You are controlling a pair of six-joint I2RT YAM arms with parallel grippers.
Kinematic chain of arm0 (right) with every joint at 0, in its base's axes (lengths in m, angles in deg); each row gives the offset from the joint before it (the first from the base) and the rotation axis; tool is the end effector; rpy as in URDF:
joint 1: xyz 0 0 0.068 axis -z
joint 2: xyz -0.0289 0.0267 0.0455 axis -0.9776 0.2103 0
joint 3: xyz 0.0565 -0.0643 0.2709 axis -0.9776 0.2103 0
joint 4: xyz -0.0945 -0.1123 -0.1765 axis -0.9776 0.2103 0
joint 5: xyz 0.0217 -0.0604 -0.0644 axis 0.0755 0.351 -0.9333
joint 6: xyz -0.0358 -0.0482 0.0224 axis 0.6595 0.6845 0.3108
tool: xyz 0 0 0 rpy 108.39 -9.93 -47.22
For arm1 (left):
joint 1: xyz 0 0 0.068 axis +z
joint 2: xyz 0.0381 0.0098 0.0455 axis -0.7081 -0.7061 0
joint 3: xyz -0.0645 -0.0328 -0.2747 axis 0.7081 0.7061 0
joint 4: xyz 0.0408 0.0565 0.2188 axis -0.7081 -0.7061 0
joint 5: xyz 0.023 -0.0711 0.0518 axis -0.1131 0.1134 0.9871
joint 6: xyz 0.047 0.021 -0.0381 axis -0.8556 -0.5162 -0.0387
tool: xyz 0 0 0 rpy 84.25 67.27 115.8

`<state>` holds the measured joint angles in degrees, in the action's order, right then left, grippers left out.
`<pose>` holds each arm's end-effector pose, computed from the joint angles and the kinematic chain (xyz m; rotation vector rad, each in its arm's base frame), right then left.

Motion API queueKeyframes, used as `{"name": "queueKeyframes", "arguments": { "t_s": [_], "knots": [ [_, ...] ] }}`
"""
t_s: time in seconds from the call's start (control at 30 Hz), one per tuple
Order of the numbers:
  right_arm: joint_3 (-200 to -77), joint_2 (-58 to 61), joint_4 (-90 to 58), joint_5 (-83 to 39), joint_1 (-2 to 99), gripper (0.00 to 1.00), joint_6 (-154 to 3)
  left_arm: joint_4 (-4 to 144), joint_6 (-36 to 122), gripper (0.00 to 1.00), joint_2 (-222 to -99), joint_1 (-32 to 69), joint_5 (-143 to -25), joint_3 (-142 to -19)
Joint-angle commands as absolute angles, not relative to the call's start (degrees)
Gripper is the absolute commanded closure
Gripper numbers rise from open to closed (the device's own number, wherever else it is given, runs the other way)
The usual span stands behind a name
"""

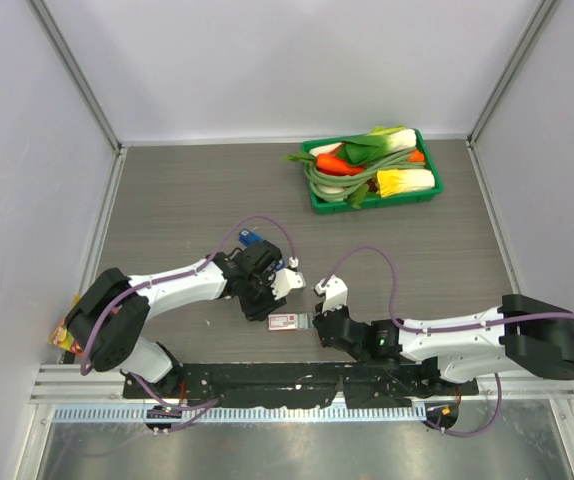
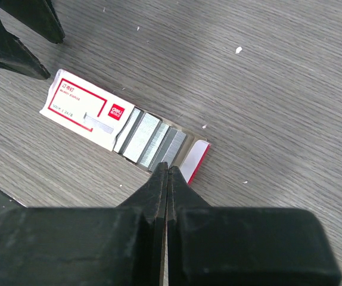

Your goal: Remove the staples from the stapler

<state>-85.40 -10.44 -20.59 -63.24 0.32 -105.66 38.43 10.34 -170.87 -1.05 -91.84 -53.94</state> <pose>0.0686 0.1843 0.1816 -0.4893 2.1542 0.4575 0.1576 -0.1835 0.1853 1.6164 2.2967 -0.4917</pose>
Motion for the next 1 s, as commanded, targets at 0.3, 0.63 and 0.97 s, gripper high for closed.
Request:
{"name": "queueKeyframes", "arguments": {
  "t_s": [0.3,0.63,0.97],
  "knots": [
    [-85.7,-7.8,-24.2,-63.6,0.3,0.99,-106.3,39.3,10.3,0.61,-169.2,-1.4,-92.9,-54.9],
    [-86.9,-5.8,-25.7,-62.7,0.5,0.99,-105.2,39.3,10.2,0.61,-168.9,-1.4,-92.4,-55.0],
    [-89.3,-4.5,-25.8,-62.4,0.5,0.99,-102.8,39.4,10.2,0.62,-169.1,-1.4,-92.9,-54.9]
  ]
}}
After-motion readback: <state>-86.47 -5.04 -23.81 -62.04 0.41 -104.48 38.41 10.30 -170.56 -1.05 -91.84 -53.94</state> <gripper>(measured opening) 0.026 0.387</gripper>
